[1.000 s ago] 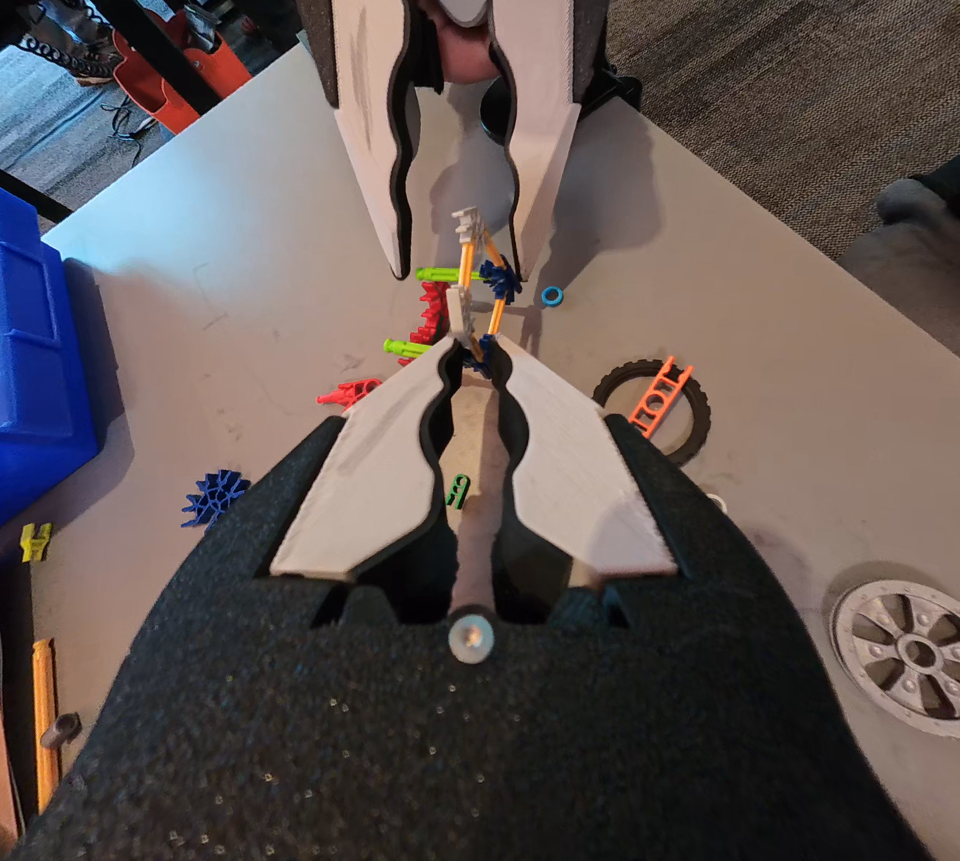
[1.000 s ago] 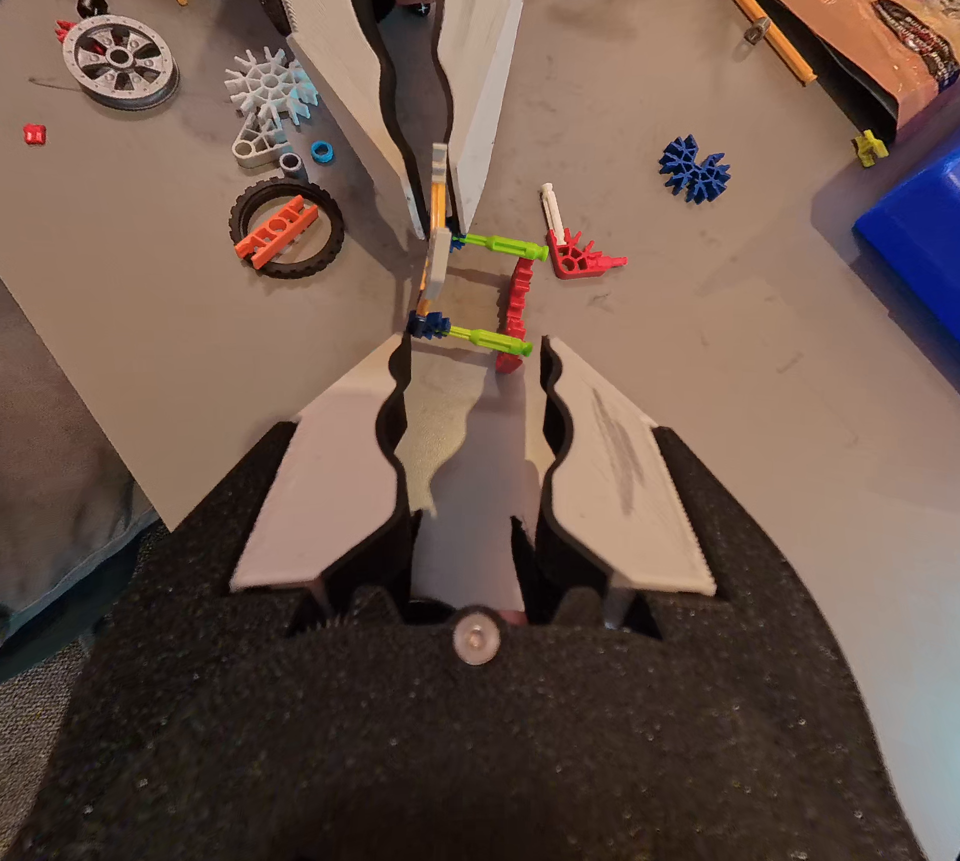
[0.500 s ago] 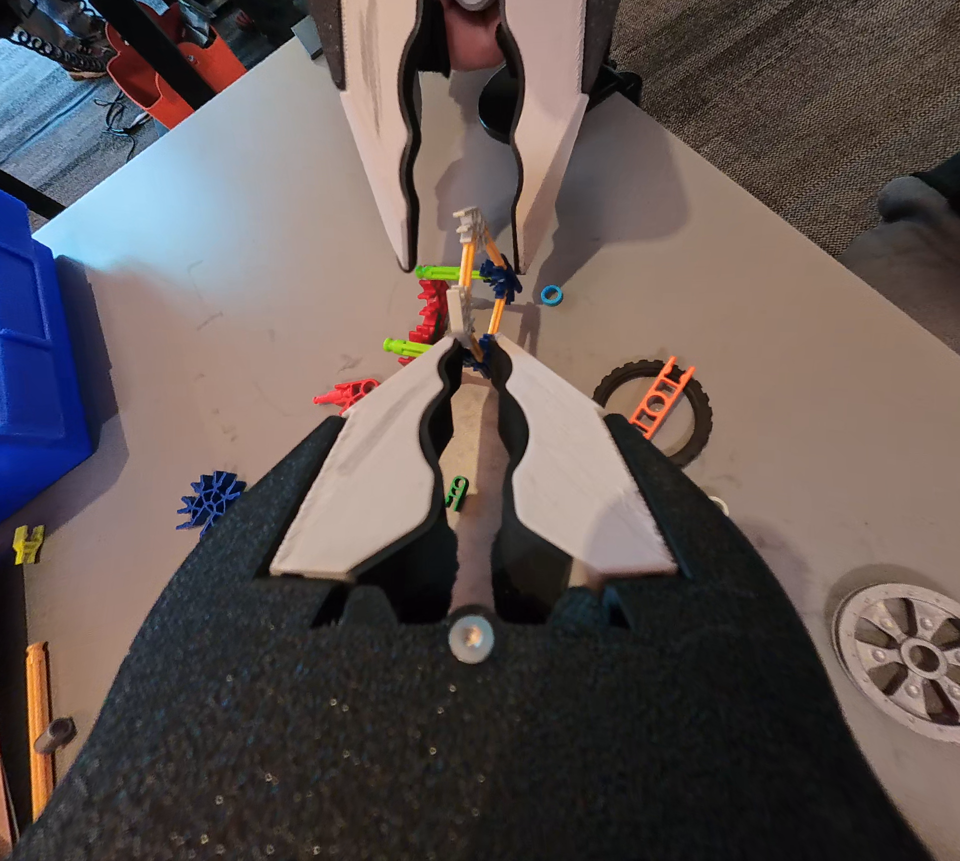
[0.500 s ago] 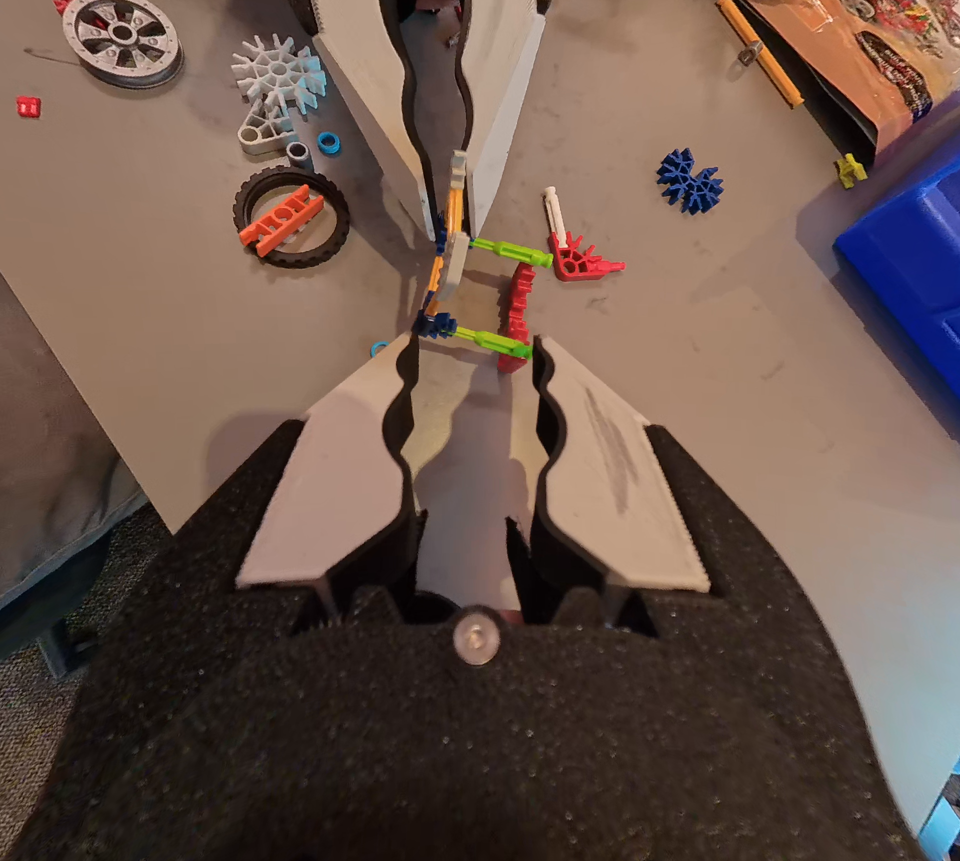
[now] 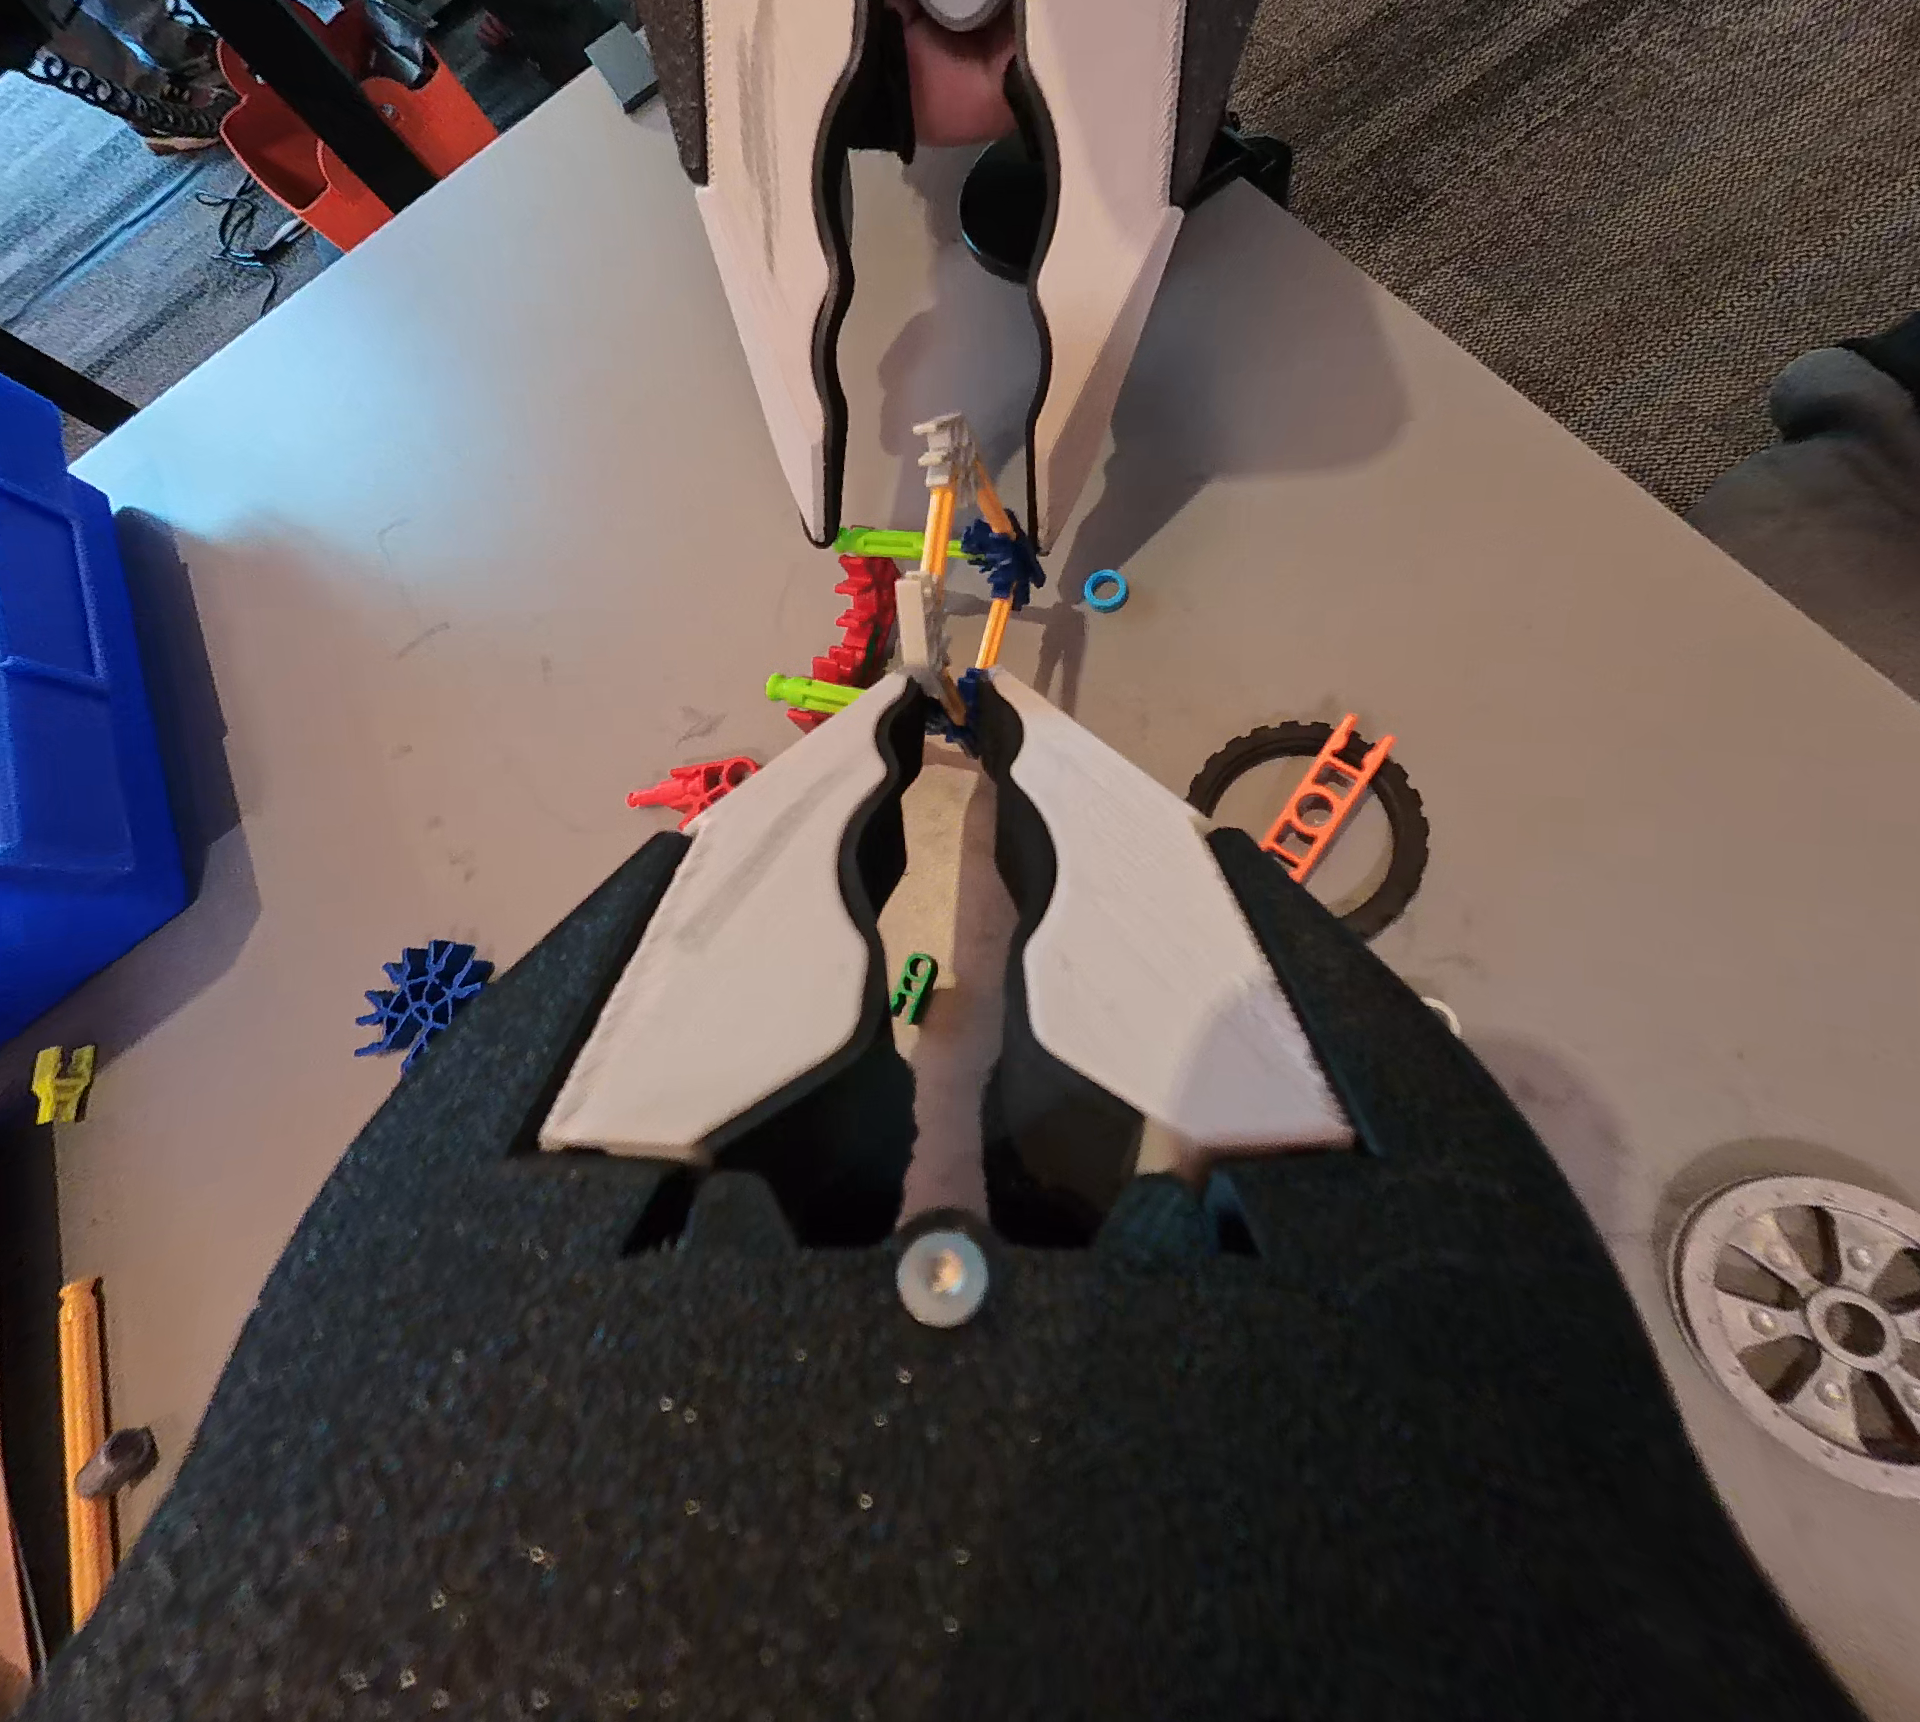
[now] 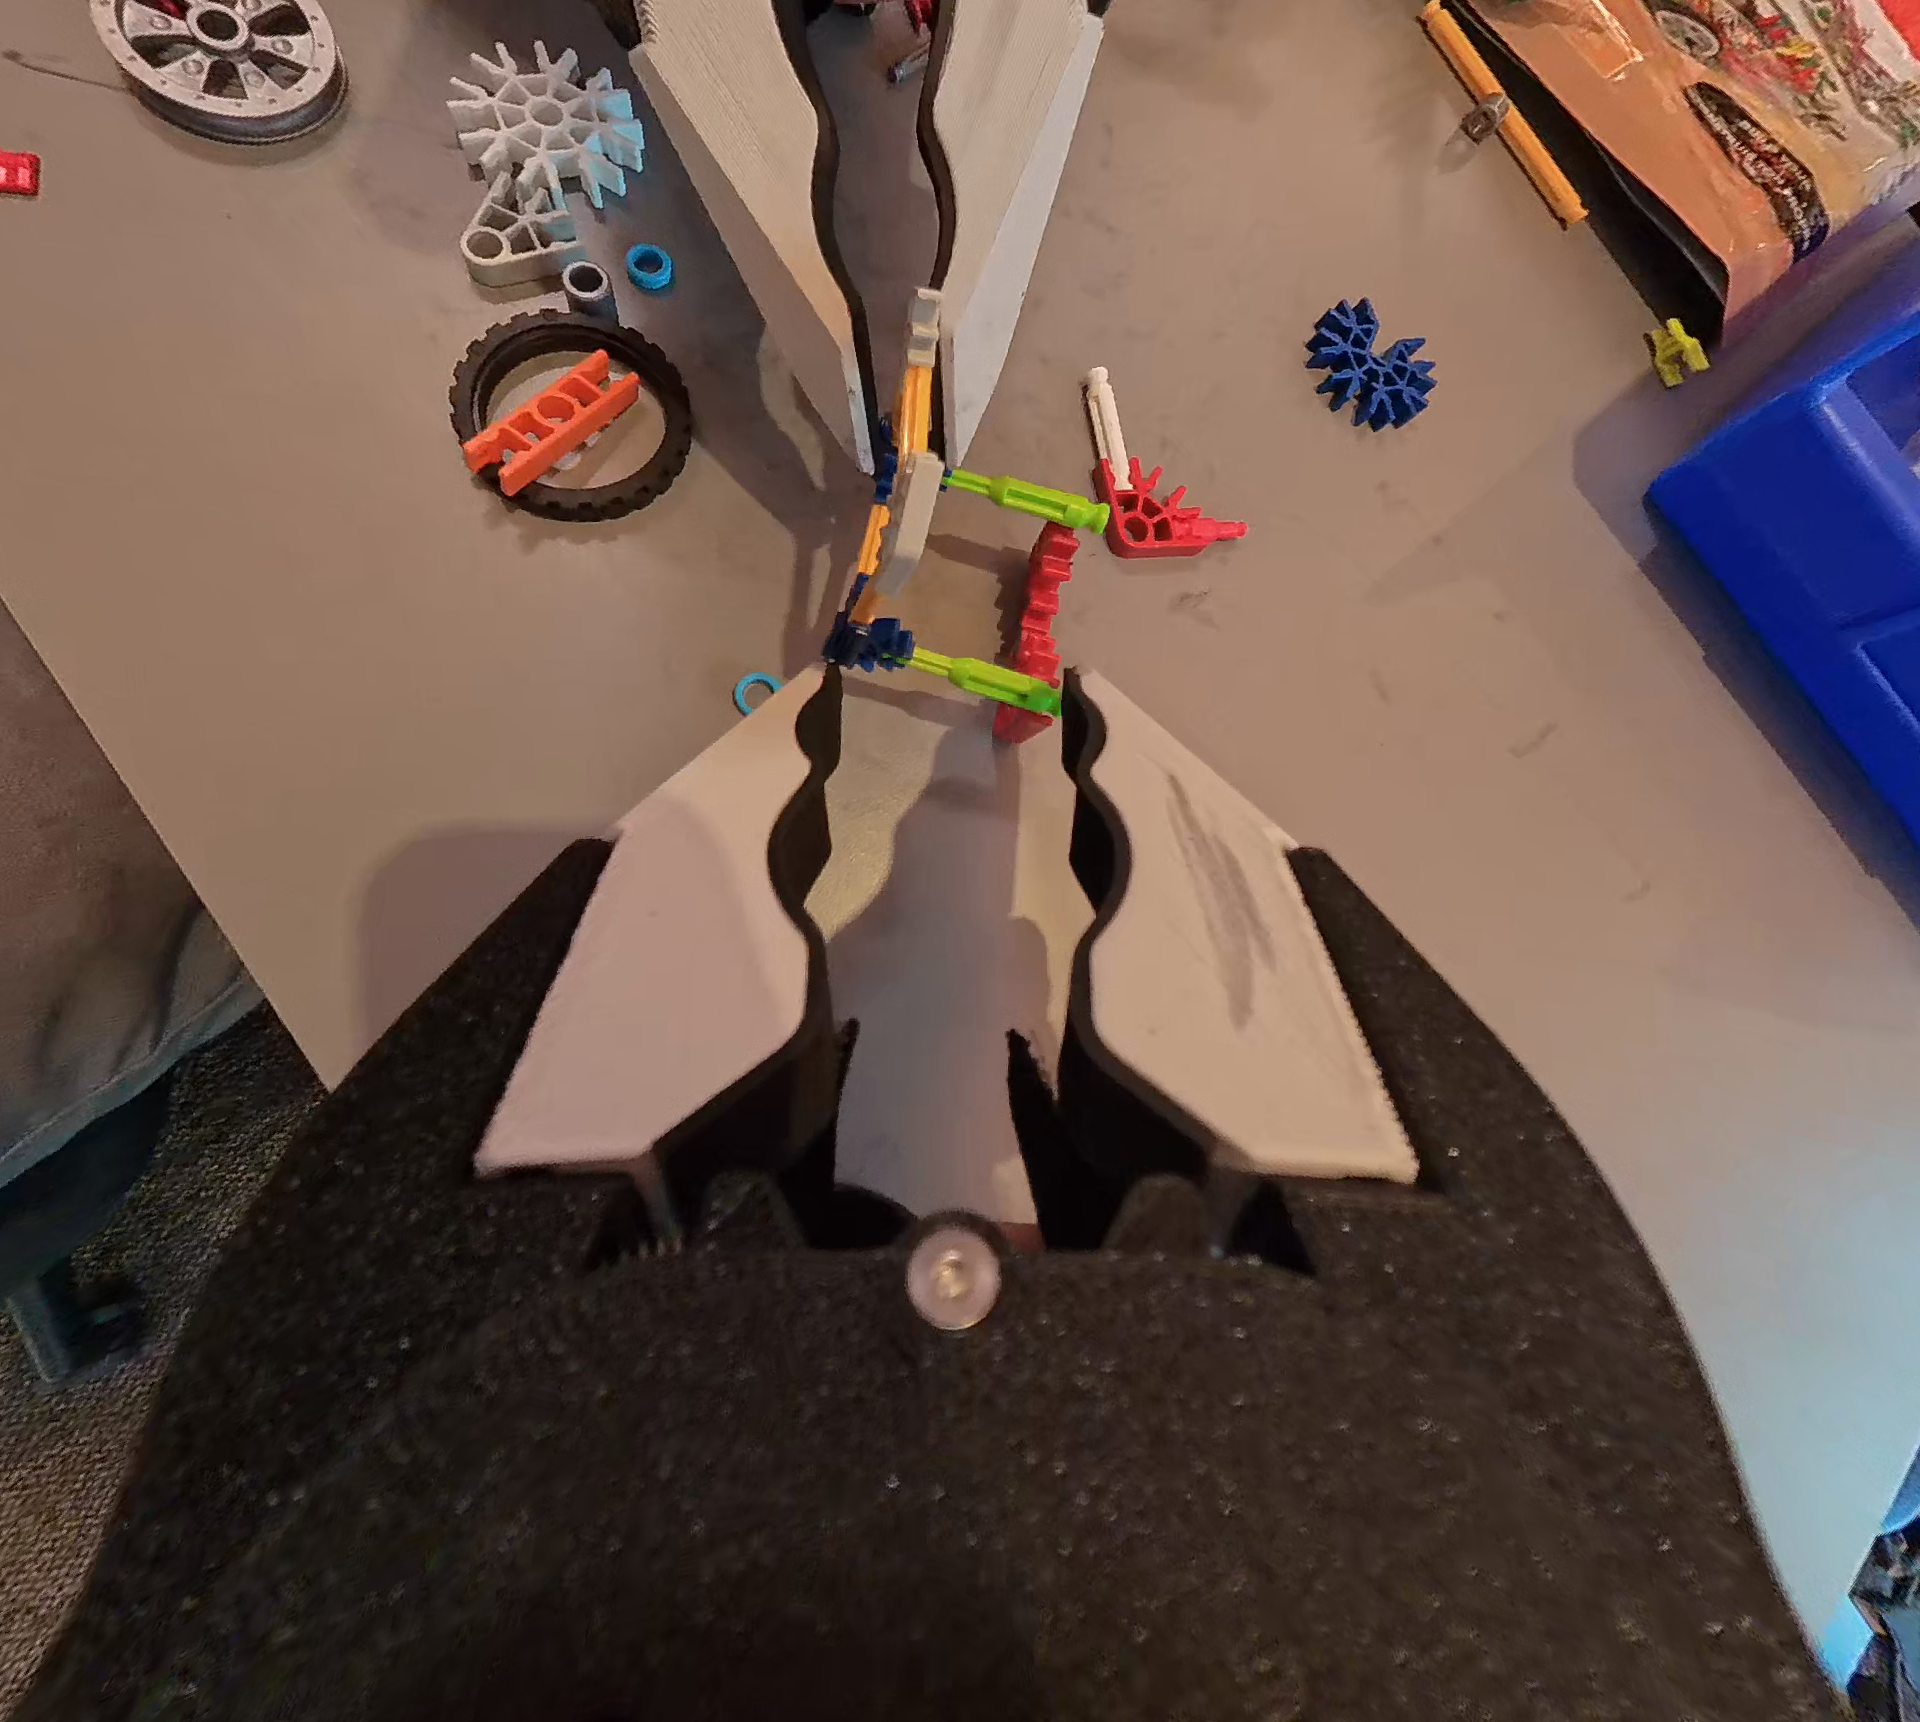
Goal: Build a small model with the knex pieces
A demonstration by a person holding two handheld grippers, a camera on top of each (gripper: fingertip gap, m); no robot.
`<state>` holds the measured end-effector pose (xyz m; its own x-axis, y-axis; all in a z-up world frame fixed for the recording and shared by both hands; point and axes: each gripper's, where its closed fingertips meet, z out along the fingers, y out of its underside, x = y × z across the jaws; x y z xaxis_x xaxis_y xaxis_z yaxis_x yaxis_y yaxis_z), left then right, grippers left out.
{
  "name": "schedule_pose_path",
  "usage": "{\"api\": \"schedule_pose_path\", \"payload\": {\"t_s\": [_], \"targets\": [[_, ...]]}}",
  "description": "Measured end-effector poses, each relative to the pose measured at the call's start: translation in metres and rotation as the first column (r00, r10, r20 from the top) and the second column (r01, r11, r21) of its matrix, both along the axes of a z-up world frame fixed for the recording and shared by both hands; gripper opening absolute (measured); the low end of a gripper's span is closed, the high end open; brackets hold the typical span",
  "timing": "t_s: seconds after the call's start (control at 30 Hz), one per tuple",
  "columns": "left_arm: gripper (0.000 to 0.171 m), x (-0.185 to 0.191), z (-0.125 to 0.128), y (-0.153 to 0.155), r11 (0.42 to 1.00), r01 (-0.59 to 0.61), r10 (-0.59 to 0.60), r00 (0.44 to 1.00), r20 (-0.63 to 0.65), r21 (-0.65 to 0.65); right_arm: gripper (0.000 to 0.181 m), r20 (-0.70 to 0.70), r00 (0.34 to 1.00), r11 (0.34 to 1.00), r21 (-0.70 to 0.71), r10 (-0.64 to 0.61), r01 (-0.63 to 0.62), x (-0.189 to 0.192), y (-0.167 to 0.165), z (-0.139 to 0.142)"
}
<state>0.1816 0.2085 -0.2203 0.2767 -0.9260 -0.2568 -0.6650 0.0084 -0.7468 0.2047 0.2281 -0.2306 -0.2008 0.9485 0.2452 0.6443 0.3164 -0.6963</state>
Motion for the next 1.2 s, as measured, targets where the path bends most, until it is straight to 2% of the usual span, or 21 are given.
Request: {"api": "schedule_pose_path", "payload": {"t_s": [0.07,0.1,0.17,0.2,0.27,0.4,0.5,0.6,0.7,0.77,0.83,0.93,1.0,1.13,1.2], "targets": [[0.006,0.0,0.0,0.0,1.0,0.0,0.0,1.0,-0.003,0.003,0.041,-0.008,1.0,1.0,0.008,-0.001,0.001,0.0,0.0,0.0],[0.007,0.0,0.0,0.0,1.0,0.002,-0.002,1.0,0.0,-0.001,0.021,-0.011,1.0,1.0,0.014,-0.007,0.008,0.0,0.001,-0.001],[0.006,0.002,0.0,-0.002,1.0,0.008,-0.008,1.0,0.007,-0.006,0.006,0.057,0.998,1.0,0.021,-0.003,0.002,0.005,0.001,-0.017],[0.006,-0.001,-0.003,0.004,1.0,-0.021,0.021,1.0,-0.017,0.011,0.006,0.051,0.999,1.0,0.021,0.0,-0.001,0.004,0.0,-0.021],[0.006,-0.004,-0.007,0.007,0.999,-0.038,0.038,0.999,-0.025,-0.006,0.021,0.03,0.999,1.0,0.017,-0.014,0.013,0.005,0.001,-0.017],[0.006,-0.004,0.002,0.005,1.0,-0.023,0.023,1.0,0.006,0.003,0.021,-0.022,0.997,0.997,-0.022,-0.069,0.068,0.012,0.015,0.003],[0.006,-0.001,0.001,0.003,1.0,-0.018,0.018,1.0,0.02,-0.022,0.034,-0.038,0.984,0.984,-0.038,-0.176,0.174,0.012,0.042,0.016],[0.007,-0.001,-0.01,0.002,1.0,-0.011,0.011,0.999,-0.043,0.003,0.033,-0.028,0.946,0.946,-0.038,-0.323,0.321,0.015,0.079,0.02],[0.008,0.001,-0.013,-0.005,0.999,0.014,-0.015,0.999,-0.03,-0.038,0.038,0.055,0.936,0.937,0.052,-0.347,0.345,0.014,0.098,0.007],[0.008,-0.002,-0.014,-0.005,0.999,0.016,-0.017,0.999,-0.041,-0.03,0.039,0.115,0.934,0.939,0.11,-0.339,0.327,0.012,0.107,-0.004],[0.009,-0.003,-0.014,-0.008,0.999,0.029,-0.03,0.998,-0.047,-0.029,0.038,0.204,0.921,0.943,0.106,-0.332,0.316,0.013,0.11,-0.017],[0.009,-0.004,-0.014,-0.008,0.999,0.034,-0.035,0.998,-0.058,-0.019,0.037,0.261,0.919,0.953,0.143,-0.297,0.267,0.01,0.112,-0.018],[0.01,-0.005,-0.017,-0.009,0.999,0.031,-0.033,0.997,-0.073,-0.027,0.029,0.295,0.922,0.968,0.102,-0.251,0.231,0.007,0.109,-0.02],[0.013,-0.007,-0.016,-0.012,0.998,0.039,-0.042,0.996,-0.082,-0.04,0.028,0.317,0.926,0.979,0.051,-0.204,0.199,0.006,0.111,-0.021],[0.014,-0.009,-0.014,-0.013,0.998,0.038,-0.042,0.996,-0.073,-0.045,0.02,0.319,0.931,0.984,0.03,-0.178,0.178,0.004,0.106,-0.02]]}}
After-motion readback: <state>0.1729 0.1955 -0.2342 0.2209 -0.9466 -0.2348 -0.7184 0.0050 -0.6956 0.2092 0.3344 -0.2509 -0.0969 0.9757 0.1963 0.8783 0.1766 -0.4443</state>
